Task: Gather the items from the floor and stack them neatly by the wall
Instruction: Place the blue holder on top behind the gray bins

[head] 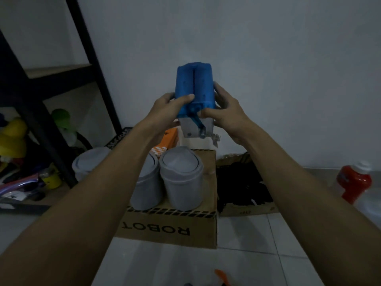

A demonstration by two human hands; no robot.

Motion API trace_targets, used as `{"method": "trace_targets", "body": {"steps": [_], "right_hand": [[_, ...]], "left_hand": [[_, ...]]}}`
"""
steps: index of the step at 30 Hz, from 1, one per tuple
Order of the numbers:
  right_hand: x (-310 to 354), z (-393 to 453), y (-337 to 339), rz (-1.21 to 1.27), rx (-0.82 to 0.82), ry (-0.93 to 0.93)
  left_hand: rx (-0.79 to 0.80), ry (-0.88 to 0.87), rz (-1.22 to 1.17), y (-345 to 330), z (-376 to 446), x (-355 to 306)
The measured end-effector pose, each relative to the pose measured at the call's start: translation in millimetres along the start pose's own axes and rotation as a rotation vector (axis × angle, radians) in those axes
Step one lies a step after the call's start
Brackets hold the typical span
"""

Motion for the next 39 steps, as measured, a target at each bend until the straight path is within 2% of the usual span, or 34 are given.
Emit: {"method": "trace_targets", "body": {"steps": [4, 10, 25, 34, 39], "right_hand": [[-29.5, 11.3, 0.9, 0.017, -0.058, -0.045], [-61.1, 19.6, -3.4, 0.045, -0.088, -0.075], [-124.2, 17.0, -13.0, 0.032, -0.066, -0.173], [-147.9, 8.7, -21.3, 0.008, -0.066, -0.196], [-159.0, 0.0, -26.0, -0.075, -0.060, -0.181]], "left_hand": [[0.022, -0.044, -0.010, -2.5, 17.6, 18.9], [0.105, -0.062, 0.113, 8.0, 40.6, 39.4], [0.217, 0.042, 0.227, 17.7, 62.0, 96.5], [0.214, 0.068, 0.445, 18.3, 61.0, 111.0], [0.283, 0.050, 0.621, 12.8, 61.7, 119.7]]}}
Point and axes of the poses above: each hand's wrist, its own z-axis towards the middle knuckle, its own y-axis out of the back of the hand, x = y × z, the point moved 5 cm from there along z, towards the middle knuckle, and after that the axes turned 1 degree about z, right-handed, at the moved point
